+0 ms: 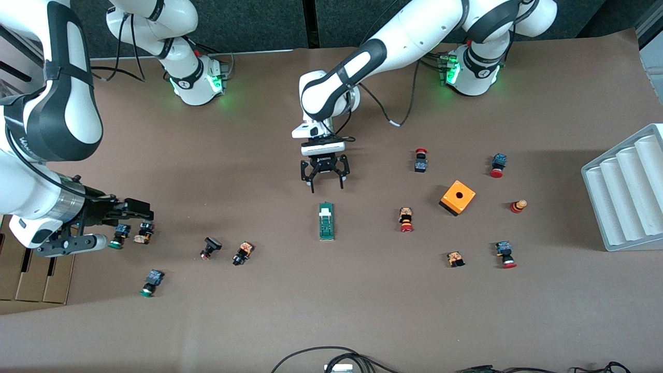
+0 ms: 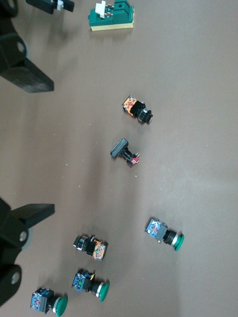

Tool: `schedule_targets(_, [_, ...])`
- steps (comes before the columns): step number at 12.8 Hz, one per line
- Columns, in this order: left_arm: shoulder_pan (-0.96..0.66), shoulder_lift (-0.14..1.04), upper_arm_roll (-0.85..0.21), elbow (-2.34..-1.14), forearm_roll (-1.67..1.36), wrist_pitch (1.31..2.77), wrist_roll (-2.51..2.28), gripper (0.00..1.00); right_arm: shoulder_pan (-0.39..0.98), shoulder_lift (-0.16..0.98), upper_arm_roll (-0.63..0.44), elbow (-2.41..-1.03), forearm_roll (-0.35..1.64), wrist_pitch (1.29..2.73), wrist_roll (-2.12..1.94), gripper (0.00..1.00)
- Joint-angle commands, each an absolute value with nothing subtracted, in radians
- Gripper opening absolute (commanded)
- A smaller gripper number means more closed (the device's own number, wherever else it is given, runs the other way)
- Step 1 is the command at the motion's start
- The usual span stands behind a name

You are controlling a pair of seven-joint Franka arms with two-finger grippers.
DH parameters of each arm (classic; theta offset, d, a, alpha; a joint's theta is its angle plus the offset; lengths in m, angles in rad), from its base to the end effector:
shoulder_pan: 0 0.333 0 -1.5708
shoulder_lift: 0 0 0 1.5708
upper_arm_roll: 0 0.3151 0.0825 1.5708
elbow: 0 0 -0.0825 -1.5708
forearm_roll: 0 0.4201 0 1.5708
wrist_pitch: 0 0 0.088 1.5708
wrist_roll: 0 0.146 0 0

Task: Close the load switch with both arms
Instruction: 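Lower the left gripper onto the green switch and grip its base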

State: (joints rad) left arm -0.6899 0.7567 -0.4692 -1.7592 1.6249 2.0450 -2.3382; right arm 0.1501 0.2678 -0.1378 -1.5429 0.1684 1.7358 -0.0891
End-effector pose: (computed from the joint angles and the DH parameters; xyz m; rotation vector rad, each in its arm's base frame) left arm 0.3687 -0.5840 0.1193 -2.7618 -0.2386 -1.4205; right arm 0.6671 0.0373 0.4457 -3.0068 -0.1071 0.1009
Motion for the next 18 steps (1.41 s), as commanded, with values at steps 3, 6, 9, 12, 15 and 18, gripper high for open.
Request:
schedule_targets(3, [-0.726,0.851,-0.454,-1.666,1.724,1.973,-2.41,0.96,0.146,0.262,-0.138,-1.546,0.187,1.717,-0.097,1.0])
schedule_targets(6, [-0.732,0.88,-0.454,-1.663,1.771,1.953,-2.46,0.95,0.146,0.264,-0.138,-1.548,0.187,1.717,-0.097,1.0])
schedule_targets(9, [-0.75,0.923,-0.454,-1.655,1.84,1.909,-2.545,0.95,0.146,0.264,-0.138,-1.552,0.189,1.703,-0.098,1.0])
schedule_targets(12, [-0.753,0.96,-0.454,-1.641,1.885,1.858,-2.548,0.93,0.144,0.265,-0.14,-1.557,0.187,1.703,-0.097,1.0])
schedule_targets(15, [-0.753,0.963,-0.436,-1.634,1.898,1.859,-2.539,0.9,0.146,0.265,-0.14,-1.557,0.187,1.703,-0.097,1.0])
schedule_targets(18, [-0.791,0.988,-0.396,-1.618,1.902,1.858,-2.542,0.87,0.146,0.265,-0.14,-1.559,0.186,1.703,-0.098,1.0])
